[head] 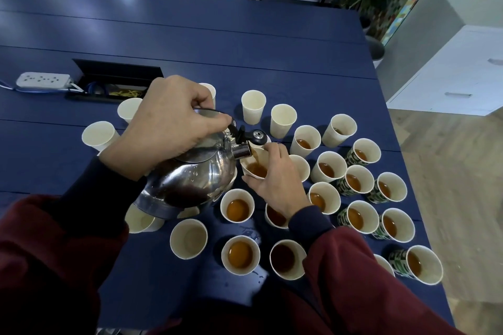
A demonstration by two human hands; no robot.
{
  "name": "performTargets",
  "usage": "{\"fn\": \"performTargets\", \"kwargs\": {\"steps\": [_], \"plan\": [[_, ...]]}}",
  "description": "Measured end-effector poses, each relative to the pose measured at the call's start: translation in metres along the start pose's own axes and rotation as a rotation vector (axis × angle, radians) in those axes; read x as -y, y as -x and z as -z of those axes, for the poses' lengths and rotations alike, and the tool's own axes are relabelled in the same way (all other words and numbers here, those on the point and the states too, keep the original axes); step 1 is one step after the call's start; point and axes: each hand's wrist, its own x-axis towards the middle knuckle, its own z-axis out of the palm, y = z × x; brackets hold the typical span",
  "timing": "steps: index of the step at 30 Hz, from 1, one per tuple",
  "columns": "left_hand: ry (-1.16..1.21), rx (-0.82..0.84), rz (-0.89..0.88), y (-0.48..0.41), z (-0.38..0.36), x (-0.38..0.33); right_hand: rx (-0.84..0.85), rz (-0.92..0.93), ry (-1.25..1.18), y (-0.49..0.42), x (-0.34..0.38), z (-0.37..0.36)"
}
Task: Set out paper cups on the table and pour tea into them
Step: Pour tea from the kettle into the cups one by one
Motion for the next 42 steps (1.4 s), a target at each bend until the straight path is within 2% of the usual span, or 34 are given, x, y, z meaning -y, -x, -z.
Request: {"fn": "performTargets", "kwargs": {"steps": [9,13,20,26,31,36,42], "plan": [[0.071,0.001,0.115,0.005,0.005,0.006,0.085,-0.005,0.216,0.002,-0.010,-0.011],[0.119,-0.026,0.155,0.007,0.009,0.010,0.143,-0.005,0.220,0.000,-0.015,-0.009],[0.211,-0.079,0.184,0.006,0.019,0.014,-0.045,0.042,0.169,-0.031,-0.023,0.016],[0.208,-0.080,0.190,0.000,0.020,0.011,0.228,-0.016,0.188,-0.069,-0.029,0.008],[0.209,-0.086,0.197,-0.006,0.018,0.012,0.322,-0.075,0.189,-0.082,-0.032,-0.010],[0.222,-0.067,0.198,-0.014,0.015,0.017,0.232,-0.081,0.038,-0.084,-0.037,-0.020],[0.159,0.002,0.153,-0.025,0.013,0.017,0.070,0.039,-0.110,-0.078,-0.024,-0.016]]}}
